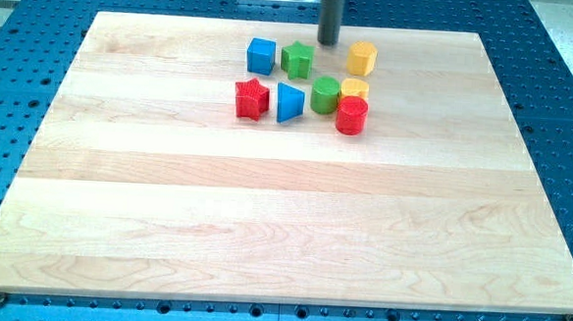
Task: Separate the red circle from the heart
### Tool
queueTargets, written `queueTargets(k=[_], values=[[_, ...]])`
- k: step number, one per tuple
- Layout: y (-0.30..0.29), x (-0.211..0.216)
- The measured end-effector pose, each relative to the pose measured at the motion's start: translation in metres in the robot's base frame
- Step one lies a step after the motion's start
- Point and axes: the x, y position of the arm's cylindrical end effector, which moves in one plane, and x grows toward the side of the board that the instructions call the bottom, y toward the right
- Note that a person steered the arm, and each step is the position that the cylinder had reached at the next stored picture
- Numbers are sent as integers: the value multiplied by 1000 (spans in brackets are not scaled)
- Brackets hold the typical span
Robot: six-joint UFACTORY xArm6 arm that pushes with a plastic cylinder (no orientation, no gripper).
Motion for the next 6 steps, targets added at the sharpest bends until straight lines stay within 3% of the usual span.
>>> queueTargets(k=[1, 2, 5, 6], values=[[57, 60], [77, 129], [-73, 153], [-64, 135]])
